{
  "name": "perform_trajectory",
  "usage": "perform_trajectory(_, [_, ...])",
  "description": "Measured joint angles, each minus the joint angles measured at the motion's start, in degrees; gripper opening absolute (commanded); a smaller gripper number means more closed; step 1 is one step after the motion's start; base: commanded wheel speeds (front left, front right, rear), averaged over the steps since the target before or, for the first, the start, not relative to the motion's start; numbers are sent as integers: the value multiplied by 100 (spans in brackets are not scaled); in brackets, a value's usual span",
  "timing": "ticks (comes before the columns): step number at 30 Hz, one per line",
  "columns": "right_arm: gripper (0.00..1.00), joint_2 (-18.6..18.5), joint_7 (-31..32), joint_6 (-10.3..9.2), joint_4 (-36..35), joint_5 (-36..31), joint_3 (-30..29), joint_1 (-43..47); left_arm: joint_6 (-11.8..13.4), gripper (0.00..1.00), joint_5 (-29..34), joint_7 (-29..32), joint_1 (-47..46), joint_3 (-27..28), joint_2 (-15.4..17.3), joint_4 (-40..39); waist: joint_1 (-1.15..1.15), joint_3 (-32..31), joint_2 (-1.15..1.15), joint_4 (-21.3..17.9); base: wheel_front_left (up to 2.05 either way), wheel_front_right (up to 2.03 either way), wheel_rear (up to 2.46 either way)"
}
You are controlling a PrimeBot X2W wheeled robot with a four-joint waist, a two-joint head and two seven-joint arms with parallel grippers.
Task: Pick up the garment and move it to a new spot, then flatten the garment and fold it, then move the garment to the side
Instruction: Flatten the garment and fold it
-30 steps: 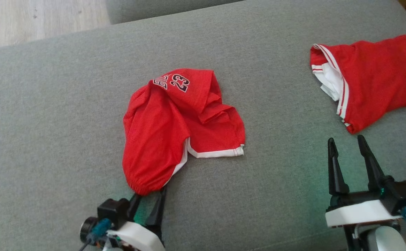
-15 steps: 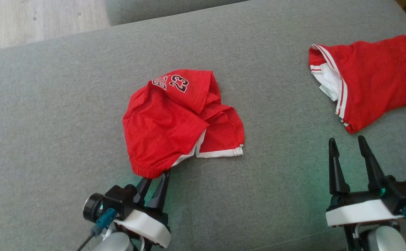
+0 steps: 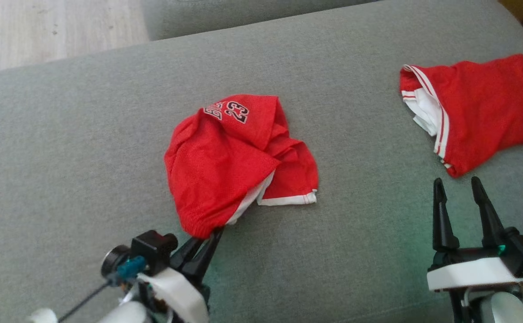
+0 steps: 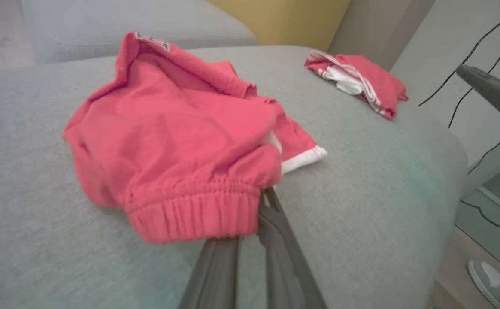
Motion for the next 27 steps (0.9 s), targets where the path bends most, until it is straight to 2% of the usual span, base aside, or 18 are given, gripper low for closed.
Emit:
perform_trajectory(2, [100, 0, 0, 0, 0, 0, -4, 0, 2, 0, -197, 516, 145, -12, 364, -491, 0, -28, 0, 51, 0, 0, 0])
perform_trajectory(3, [100, 0, 0, 0, 0, 0, -4, 0, 2, 0, -197, 516, 145, -12, 364, -491, 0, -28, 0, 51, 0, 0, 0])
perform_trajectory(4, [100, 1, 0, 0, 0, 0, -4, 0, 4, 0, -315, 782, 238, -12, 554, -715, 0, -42, 0, 72, 0, 0, 0])
perform_trajectory(8, [100, 1, 0, 0, -1, 58, -14, -1, 32, 0, -1058, 1828, 675, 5, 1192, -1414, 0, -63, 0, 127, 0, 0, 0])
perform_trajectory(10, [100, 1, 0, 0, -1, 70, -11, -1, 140, 0, -1522, 2242, 854, 66, 1414, -1511, 0, -49, 0, 134, 0, 0, 0])
perform_trajectory(13, [100, 1, 0, 0, 0, 101, 13, -7, 323, 0, -2189, 2485, 1073, 235, 1403, -1473, 0, -15, 0, 123, 0, 0, 0])
perform_trajectory(16, [100, 1, 0, 0, 0, 101, 33, -10, 467, 0, -2464, 2518, 1111, 382, 1333, -1158, 0, 23, 0, 91, 0, 0, 0])
perform_trajectory(21, [100, 0, 0, 0, 0, 100, 40, -12, 593, 0, -2732, 2417, 1094, 642, 1066, -652, 0, 68, 0, 28, 0, 0, 0])
perform_trajectory(27, [100, 1, 0, 0, 0, 91, 18, -11, 615, 0, -2719, 2206, 959, 764, 977, -268, 0, 62, 0, 16, 0, 0, 0])
